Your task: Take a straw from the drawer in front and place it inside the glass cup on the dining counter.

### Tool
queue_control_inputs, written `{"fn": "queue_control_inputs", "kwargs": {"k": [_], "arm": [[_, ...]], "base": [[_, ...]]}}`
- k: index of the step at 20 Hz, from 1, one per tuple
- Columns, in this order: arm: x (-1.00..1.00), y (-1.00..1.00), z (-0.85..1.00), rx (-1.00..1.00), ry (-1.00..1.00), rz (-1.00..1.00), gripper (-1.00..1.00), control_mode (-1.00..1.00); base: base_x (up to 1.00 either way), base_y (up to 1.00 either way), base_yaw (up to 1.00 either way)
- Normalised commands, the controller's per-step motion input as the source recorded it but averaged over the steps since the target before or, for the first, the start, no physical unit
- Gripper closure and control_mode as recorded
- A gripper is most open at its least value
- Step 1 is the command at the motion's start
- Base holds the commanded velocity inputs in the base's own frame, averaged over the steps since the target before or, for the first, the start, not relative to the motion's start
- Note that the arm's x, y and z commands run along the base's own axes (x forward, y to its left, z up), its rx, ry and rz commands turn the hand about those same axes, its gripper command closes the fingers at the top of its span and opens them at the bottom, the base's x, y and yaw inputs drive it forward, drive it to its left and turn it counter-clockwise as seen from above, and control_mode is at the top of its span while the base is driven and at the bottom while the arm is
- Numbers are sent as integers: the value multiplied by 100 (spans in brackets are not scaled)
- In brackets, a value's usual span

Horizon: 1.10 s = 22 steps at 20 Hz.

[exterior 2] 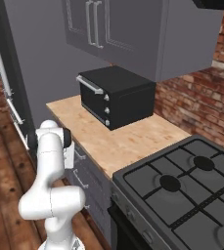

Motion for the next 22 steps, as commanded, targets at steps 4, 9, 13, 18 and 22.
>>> {"fn": "queue_control_inputs", "kwargs": {"k": [4, 9, 13, 18, 22], "arm": [[29, 0, -13, 0, 0, 0, 100, -100], [8, 0, 0, 3, 2, 0, 100, -100], [-2, 0, -6, 11, 2, 0, 100, -100], [-71, 40, -1, 17, 7, 2, 100, -100], [-99, 77, 0, 13, 1, 13, 100, -100]], "base": [[0, 0, 0], [0, 0, 0], [0, 0, 0], [0, 0, 0], [0, 0, 0]]}}
